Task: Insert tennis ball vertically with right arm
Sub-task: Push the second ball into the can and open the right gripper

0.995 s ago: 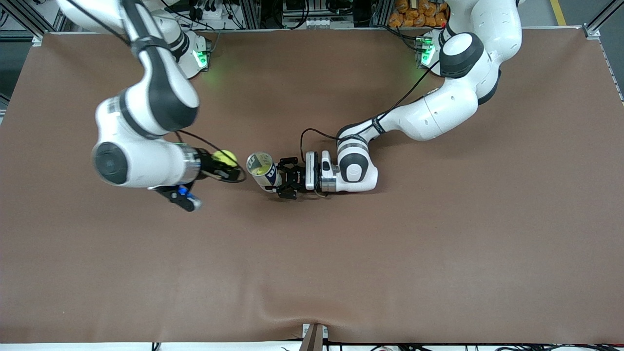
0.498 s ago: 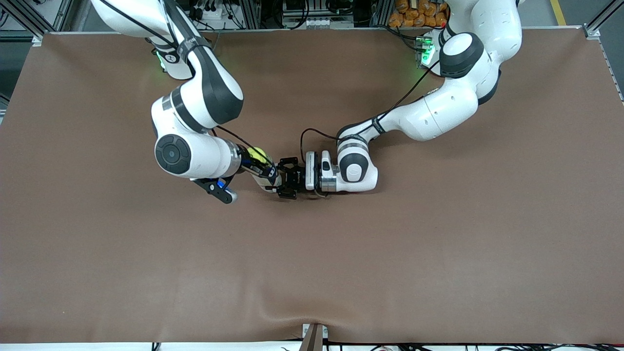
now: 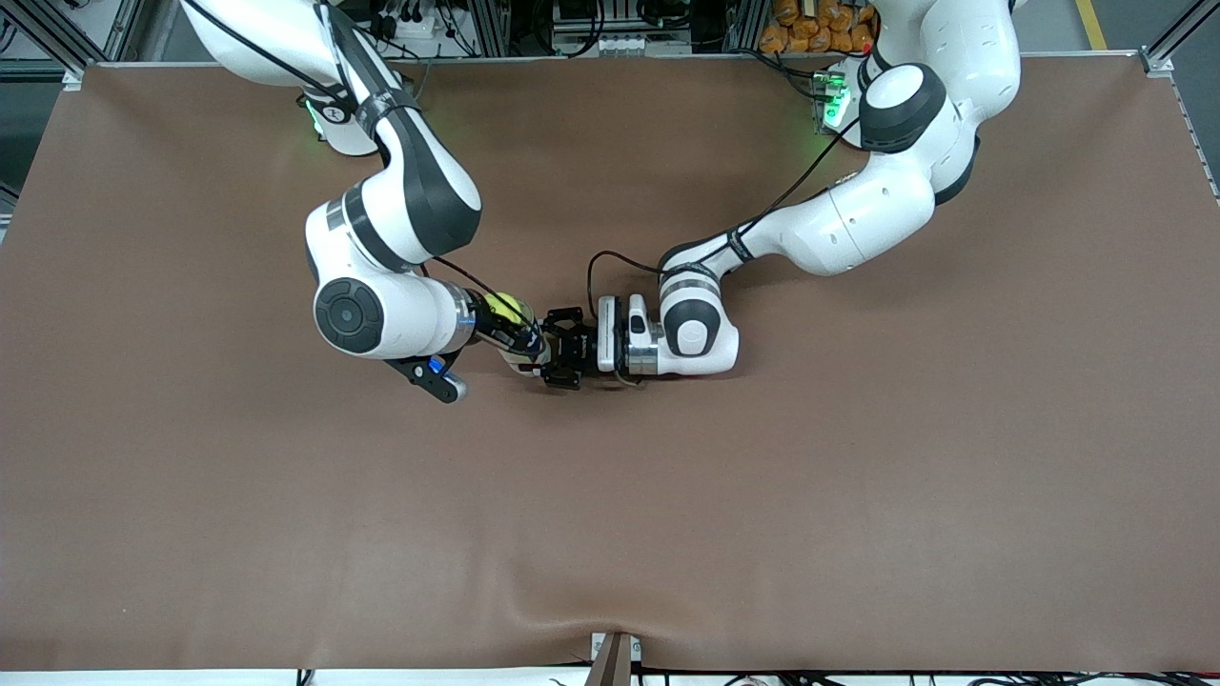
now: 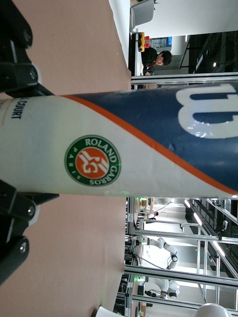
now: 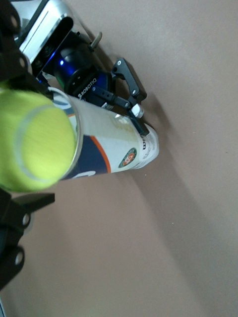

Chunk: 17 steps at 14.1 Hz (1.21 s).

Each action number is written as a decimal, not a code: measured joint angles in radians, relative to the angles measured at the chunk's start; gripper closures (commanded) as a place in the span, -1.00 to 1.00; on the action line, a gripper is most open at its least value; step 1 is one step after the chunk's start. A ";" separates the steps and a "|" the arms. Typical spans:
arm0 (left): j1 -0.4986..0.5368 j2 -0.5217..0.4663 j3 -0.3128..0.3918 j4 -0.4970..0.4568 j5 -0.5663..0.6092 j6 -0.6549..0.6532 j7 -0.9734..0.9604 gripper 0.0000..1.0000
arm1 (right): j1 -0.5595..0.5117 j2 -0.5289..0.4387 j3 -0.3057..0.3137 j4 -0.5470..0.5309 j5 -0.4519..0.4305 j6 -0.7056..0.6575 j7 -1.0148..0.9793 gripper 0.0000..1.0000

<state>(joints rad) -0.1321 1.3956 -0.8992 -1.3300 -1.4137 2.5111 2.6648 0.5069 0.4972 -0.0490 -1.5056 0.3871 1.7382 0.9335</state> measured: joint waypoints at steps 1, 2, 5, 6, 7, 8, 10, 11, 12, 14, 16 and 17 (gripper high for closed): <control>0.001 0.000 0.000 0.000 -0.001 0.000 0.000 -0.39 | 0.001 0.001 0.000 -0.001 0.000 -0.002 0.000 -1.00; 0.001 0.000 0.000 0.000 -0.001 0.000 0.000 -0.39 | 0.001 0.002 0.000 -0.001 0.000 -0.002 0.000 -1.00; 0.001 0.000 0.000 0.000 -0.002 0.000 0.000 -0.39 | 0.001 0.002 -0.001 -0.001 0.000 -0.002 0.000 -1.00; 0.001 0.000 0.000 0.000 -0.003 0.000 0.000 -0.39 | 0.001 0.001 -0.003 0.000 0.000 -0.002 -0.001 -1.00; 0.000 0.000 0.000 0.000 -0.003 0.000 0.000 -0.39 | 0.000 0.000 -0.005 0.004 0.000 -0.002 -0.001 -1.00; 0.000 0.000 0.000 0.000 -0.003 0.000 0.000 -0.39 | -0.003 -0.002 -0.008 0.011 0.000 0.000 -0.001 -1.00; 0.000 0.000 0.000 0.000 -0.003 0.000 0.000 -0.39 | -0.018 -0.014 -0.013 0.029 0.000 0.000 -0.001 -1.00; 0.000 0.000 0.000 0.000 -0.003 0.000 0.000 -0.39 | -0.026 -0.024 -0.015 0.034 0.000 -0.001 -0.001 -1.00; 0.000 0.000 0.000 0.000 -0.003 0.000 0.000 -0.39 | -0.032 -0.032 -0.015 0.036 0.000 -0.002 -0.001 -1.00; 0.000 0.000 0.000 0.000 -0.003 0.000 0.000 -0.42 | -0.039 -0.046 -0.015 0.037 0.000 -0.002 -0.001 -1.00; -0.001 0.000 0.000 0.000 -0.003 0.000 0.000 -1.00 | -0.063 -0.052 -0.018 0.039 0.000 -0.024 -0.022 -1.00; -0.002 0.000 0.000 0.000 -0.003 0.000 0.000 -1.00 | -0.088 -0.054 -0.020 0.041 0.000 -0.055 -0.065 -1.00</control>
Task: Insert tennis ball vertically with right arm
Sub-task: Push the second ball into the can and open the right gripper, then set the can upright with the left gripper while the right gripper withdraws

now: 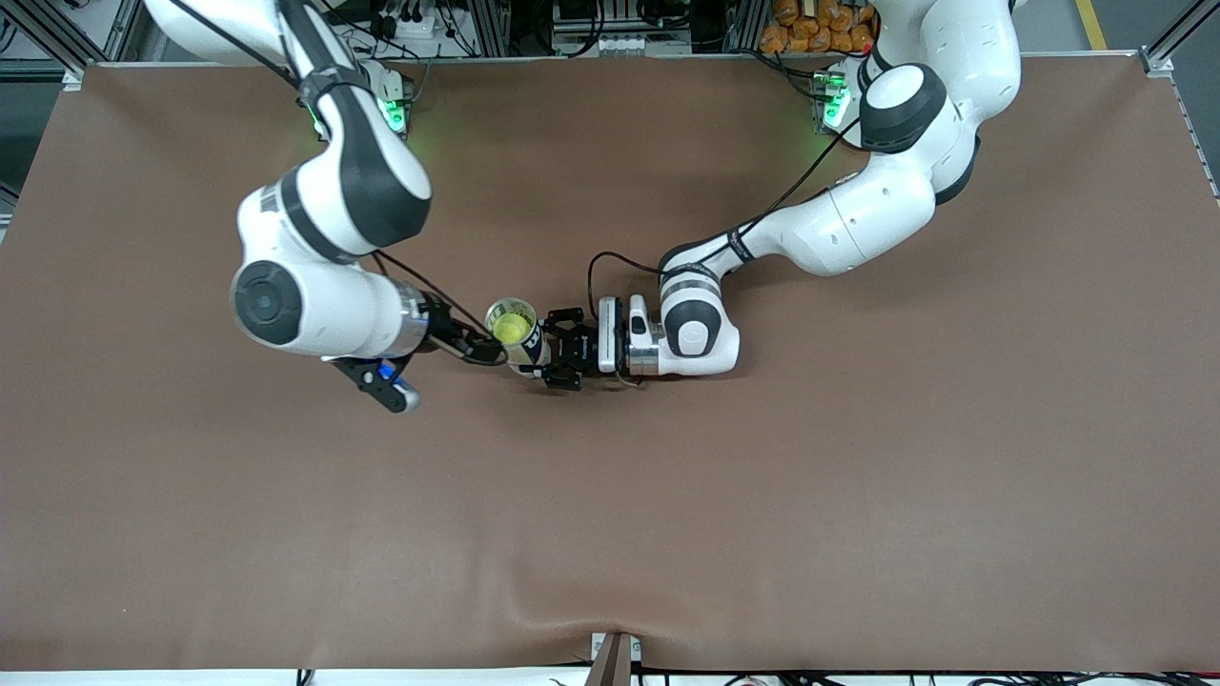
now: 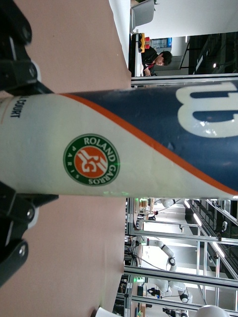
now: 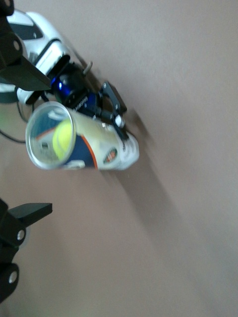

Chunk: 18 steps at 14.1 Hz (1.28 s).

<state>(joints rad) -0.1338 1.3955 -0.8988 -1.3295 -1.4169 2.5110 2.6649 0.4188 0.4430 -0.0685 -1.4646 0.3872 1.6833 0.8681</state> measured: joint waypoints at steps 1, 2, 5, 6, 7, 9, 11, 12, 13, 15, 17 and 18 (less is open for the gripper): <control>-0.001 0.000 0.001 0.000 0.000 0.002 0.000 -1.00 | -0.031 -0.001 -0.002 0.000 0.000 -0.031 -0.055 -1.00; -0.001 0.000 0.005 0.000 0.000 0.002 0.000 -1.00 | -0.067 -0.001 -0.004 0.000 0.000 -0.059 -0.109 -1.00; 0.000 0.000 0.008 0.000 0.000 0.002 0.000 -1.00 | -0.134 -0.001 -0.007 0.000 0.000 -0.089 -0.186 -1.00; 0.000 0.000 0.008 0.000 0.000 0.002 0.000 -1.00 | -0.139 -0.001 -0.007 0.000 0.000 -0.090 -0.190 -1.00; 0.000 0.000 0.008 0.000 0.000 0.002 0.000 -1.00 | -0.140 -0.001 -0.006 0.000 0.000 -0.090 -0.190 -1.00; 0.000 -0.005 0.008 0.000 0.000 0.002 0.000 -1.00 | -0.139 -0.002 -0.004 0.000 -0.001 -0.090 -0.194 -1.00; 0.001 -0.009 0.008 0.000 0.000 0.002 -0.002 -1.00 | -0.148 -0.005 -0.007 0.000 -0.003 -0.090 -0.227 -1.00; 0.003 -0.010 0.008 -0.001 0.000 0.002 -0.007 -1.00 | -0.162 -0.006 -0.007 0.000 -0.006 -0.094 -0.256 -1.00; 0.006 -0.015 0.010 -0.005 0.000 0.003 -0.017 -1.00 | -0.180 -0.008 -0.008 0.000 -0.008 -0.099 -0.288 -1.00; 0.012 -0.040 0.026 -0.024 0.000 0.003 -0.041 -1.00 | -0.210 -0.012 -0.008 0.000 -0.023 -0.103 -0.342 -1.00; 0.035 -0.073 0.032 -0.058 0.000 0.004 -0.051 -1.00 | -0.221 -0.019 -0.008 0.000 -0.057 -0.103 -0.377 -1.00; 0.054 -0.092 0.032 -0.083 0.000 0.004 -0.053 -1.00 | -0.221 -0.022 -0.007 0.000 -0.075 -0.103 -0.385 -1.00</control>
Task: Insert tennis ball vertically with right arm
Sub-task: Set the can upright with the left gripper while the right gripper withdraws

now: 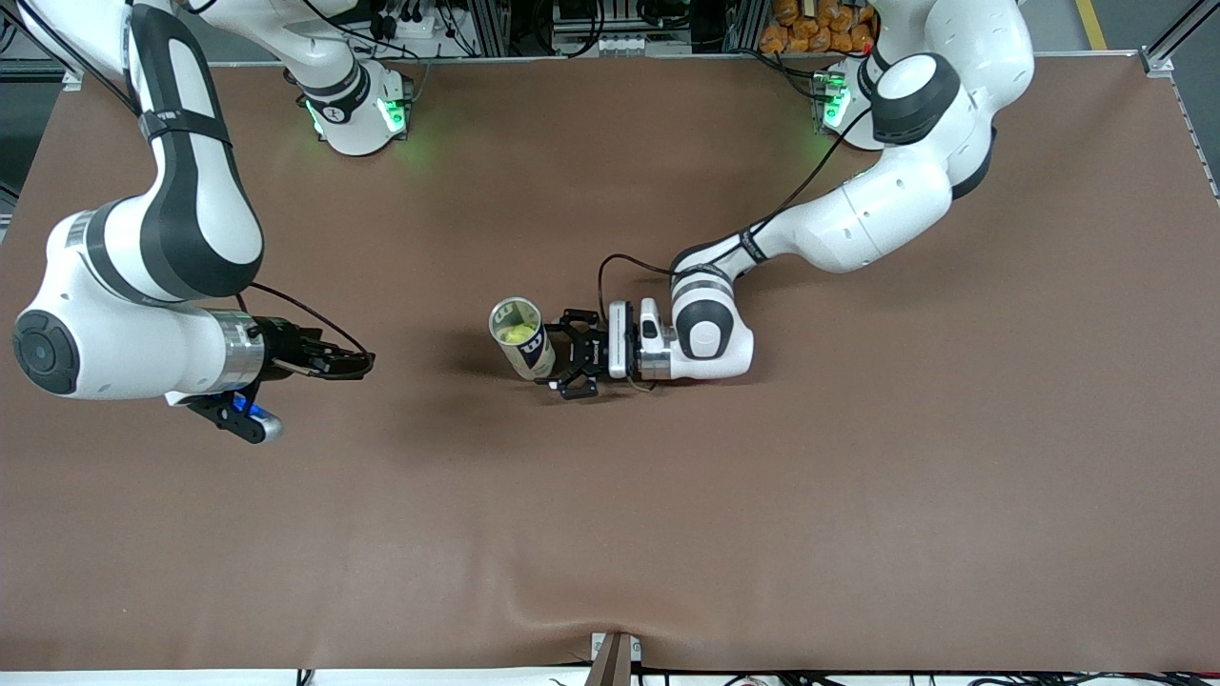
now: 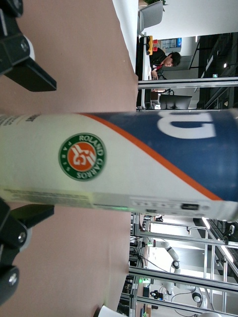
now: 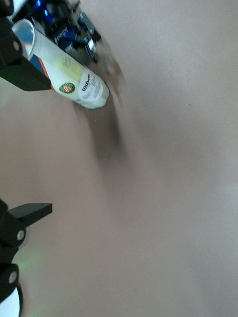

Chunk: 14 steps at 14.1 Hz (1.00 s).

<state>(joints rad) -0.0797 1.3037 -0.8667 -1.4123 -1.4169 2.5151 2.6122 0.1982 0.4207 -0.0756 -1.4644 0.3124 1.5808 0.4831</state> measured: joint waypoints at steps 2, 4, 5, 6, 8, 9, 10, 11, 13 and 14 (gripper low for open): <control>0.038 -0.032 0.001 -0.053 0.000 0.000 -0.003 -1.00 | 0.001 -0.005 0.003 0.000 -0.032 0.000 -0.006 -1.00; 0.062 -0.048 0.004 -0.098 0.000 0.000 -0.003 -1.00 | 0.004 -0.010 0.005 0.000 -0.068 0.000 -0.026 -1.00; 0.072 -0.054 0.006 -0.118 0.000 0.000 -0.003 -1.00 | 0.003 -0.016 0.005 0.000 -0.086 0.000 -0.044 -1.00; 0.083 -0.063 0.007 -0.139 0.000 0.000 -0.003 -1.00 | 0.002 -0.023 0.004 -0.004 -0.100 0.000 -0.064 -1.00; 0.120 -0.103 0.007 -0.197 0.000 0.000 -0.003 -1.00 | -0.014 -0.055 0.000 -0.038 -0.110 0.016 -0.108 -1.00; 0.145 -0.132 0.007 -0.233 0.000 0.000 -0.003 -1.00 | -0.025 -0.080 0.000 -0.064 -0.113 0.025 -0.124 -1.00; 0.171 -0.161 0.007 -0.267 0.000 0.000 -0.008 -1.00 | -0.032 -0.105 -0.001 -0.083 -0.115 0.030 -0.134 -1.00; 0.197 -0.187 0.008 -0.299 0.000 0.000 -0.017 -1.00 | -0.035 -0.127 -0.001 -0.096 -0.121 0.031 -0.141 -1.00; 0.244 -0.233 0.008 -0.357 0.000 0.000 -0.022 -1.00 | -0.035 -0.159 0.001 -0.110 -0.165 0.032 -0.163 -1.00; 0.264 -0.255 0.008 -0.384 0.000 0.000 -0.022 -1.00 | -0.035 -0.170 0.001 -0.114 -0.190 0.033 -0.182 -1.00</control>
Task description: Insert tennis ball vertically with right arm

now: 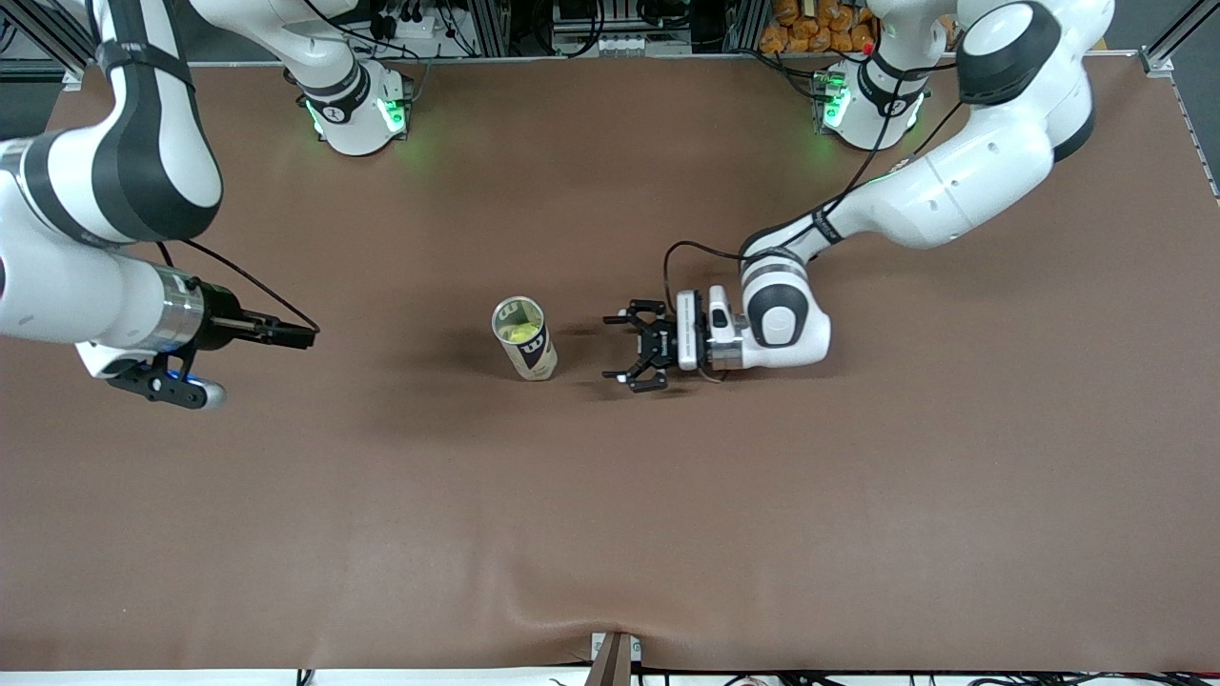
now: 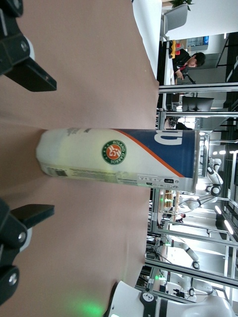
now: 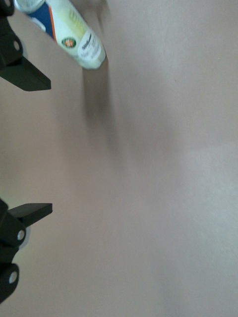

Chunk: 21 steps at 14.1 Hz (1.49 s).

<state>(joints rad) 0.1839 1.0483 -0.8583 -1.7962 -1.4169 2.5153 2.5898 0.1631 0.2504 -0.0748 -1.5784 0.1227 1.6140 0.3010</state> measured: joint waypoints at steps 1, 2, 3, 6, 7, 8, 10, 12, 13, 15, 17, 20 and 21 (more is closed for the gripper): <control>0.018 -0.021 0.001 -0.024 0.006 0.000 -0.006 -1.00 | 0.000 -0.011 -0.002 -0.003 -0.015 0.003 -0.017 -1.00; 0.038 -0.041 0.002 -0.044 0.038 0.000 -0.034 -1.00 | -0.003 -0.024 -0.006 -0.003 -0.024 0.005 -0.038 -1.00; 0.059 -0.057 0.003 -0.055 0.108 0.000 -0.091 -1.00 | -0.008 -0.041 -0.012 -0.004 -0.030 0.005 -0.065 -1.00; 0.136 -0.106 0.003 -0.051 0.405 -0.044 -0.366 -1.00 | -0.063 -0.115 -0.022 -0.004 -0.044 -0.021 -0.178 -1.00; 0.163 -0.118 0.002 -0.039 0.497 -0.090 -0.450 -1.00 | -0.086 -0.139 -0.023 -0.004 -0.045 -0.041 -0.202 -1.00; 0.188 -0.126 0.003 -0.019 0.577 -0.136 -0.521 -1.00 | -0.104 -0.159 -0.024 -0.003 -0.046 -0.065 -0.217 -1.00; 0.228 -0.131 0.004 0.024 0.696 -0.209 -0.624 -1.00 | -0.115 -0.196 -0.021 0.007 -0.067 -0.124 -0.230 -1.00; 0.242 -0.131 0.022 0.069 0.771 -0.281 -0.695 -1.00 | -0.115 -0.219 0.003 0.045 -0.104 -0.170 -0.231 -1.00; 0.240 -0.131 0.043 0.101 0.802 -0.330 -0.725 -1.00 | -0.115 -0.224 0.017 0.070 -0.112 -0.185 -0.231 -1.00; 0.237 -0.131 0.082 0.173 0.860 -0.431 -0.788 -1.00 | -0.115 -0.227 0.035 0.110 -0.119 -0.207 -0.242 -1.00; 0.237 -0.131 0.117 0.238 0.910 -0.504 -0.854 -1.00 | -0.115 -0.227 0.037 0.128 -0.121 -0.213 -0.266 -1.00; 0.236 -0.131 0.138 0.312 1.016 -0.584 -0.974 -1.00 | -0.124 -0.227 0.037 0.137 -0.122 -0.213 -0.277 -1.00; 0.234 -0.131 0.144 0.341 1.069 -0.620 -1.031 -1.00 | -0.126 -0.227 0.037 0.141 -0.122 -0.210 -0.278 -1.00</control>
<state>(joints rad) 0.4182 0.9168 -0.7147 -1.4551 -0.3478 1.8952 1.5593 0.0376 0.0234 -0.0374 -1.4376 0.0011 1.4039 0.0229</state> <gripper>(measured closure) 0.000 0.000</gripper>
